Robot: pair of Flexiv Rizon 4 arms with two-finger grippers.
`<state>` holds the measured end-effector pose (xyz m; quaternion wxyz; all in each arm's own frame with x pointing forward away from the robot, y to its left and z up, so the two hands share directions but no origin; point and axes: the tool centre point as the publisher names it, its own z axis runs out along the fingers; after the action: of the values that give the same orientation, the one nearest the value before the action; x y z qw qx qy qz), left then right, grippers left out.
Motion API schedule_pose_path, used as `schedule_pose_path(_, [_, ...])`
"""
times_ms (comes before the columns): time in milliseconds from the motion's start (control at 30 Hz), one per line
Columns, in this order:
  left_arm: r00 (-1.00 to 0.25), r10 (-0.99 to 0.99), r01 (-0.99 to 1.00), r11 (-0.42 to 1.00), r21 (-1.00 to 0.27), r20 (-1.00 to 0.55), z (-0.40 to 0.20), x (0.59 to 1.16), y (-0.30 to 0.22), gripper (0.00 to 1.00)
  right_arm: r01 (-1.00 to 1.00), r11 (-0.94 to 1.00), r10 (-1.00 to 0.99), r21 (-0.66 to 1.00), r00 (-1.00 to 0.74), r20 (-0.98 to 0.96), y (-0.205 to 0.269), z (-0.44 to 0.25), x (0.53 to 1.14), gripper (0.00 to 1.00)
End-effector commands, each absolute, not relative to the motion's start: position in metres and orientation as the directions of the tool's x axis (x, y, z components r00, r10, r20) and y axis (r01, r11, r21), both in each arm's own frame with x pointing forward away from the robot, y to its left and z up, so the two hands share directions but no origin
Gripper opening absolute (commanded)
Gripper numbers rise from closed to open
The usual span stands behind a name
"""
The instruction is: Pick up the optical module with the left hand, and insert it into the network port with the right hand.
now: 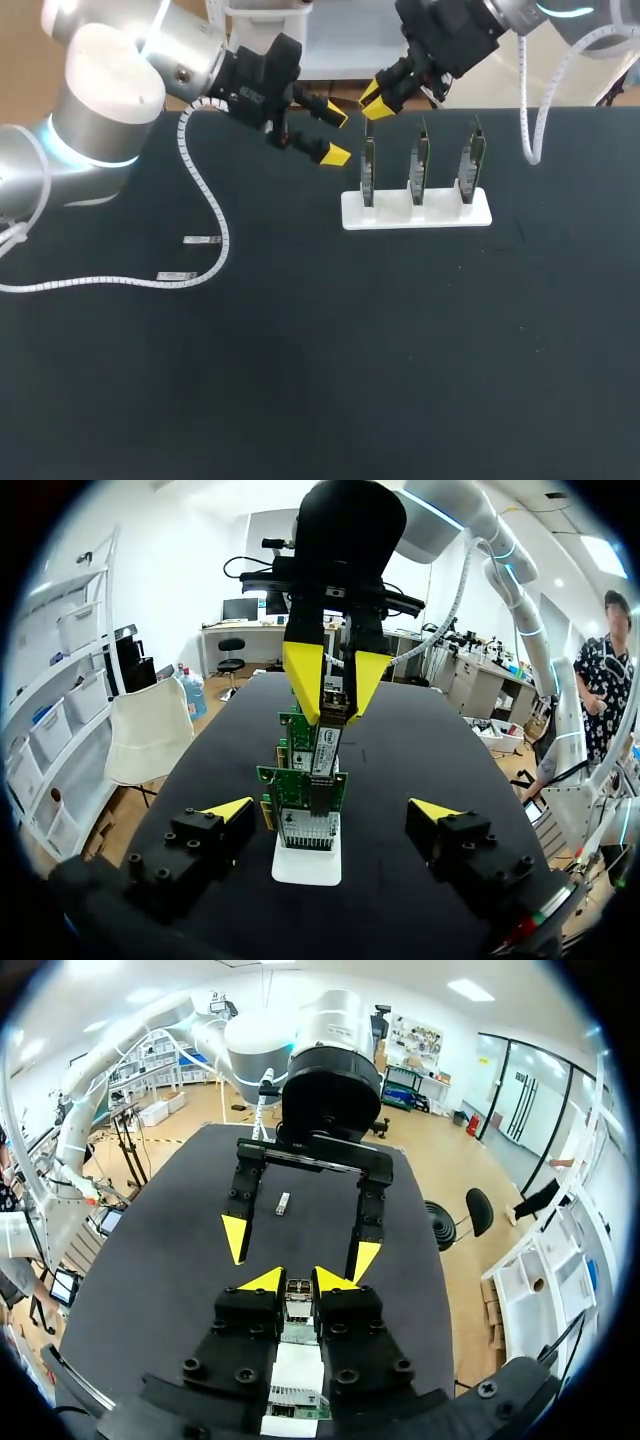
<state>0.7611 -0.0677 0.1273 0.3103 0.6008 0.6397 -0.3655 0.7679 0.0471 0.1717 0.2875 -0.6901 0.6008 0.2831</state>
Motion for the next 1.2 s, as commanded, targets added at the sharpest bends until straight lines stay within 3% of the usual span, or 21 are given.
schedule_pose_path(33, [-0.084, 0.543, 0.995, 0.007, -0.096, -0.835, 0.1269, 0.7630, -0.0681, 1.00, -0.992, -0.105, -0.665, -0.063, 0.117, -0.737, 0.0454, 0.1728, 0.7626, 0.00])
schedule_pose_path(1200, [-0.084, 0.543, 0.995, 0.007, -0.096, -0.835, 0.1269, 0.7630, -0.0681, 1.00, -0.995, -0.079, -0.659, -0.057, 0.095, -0.746, 0.0470, 0.1725, 0.7599, 0.00])
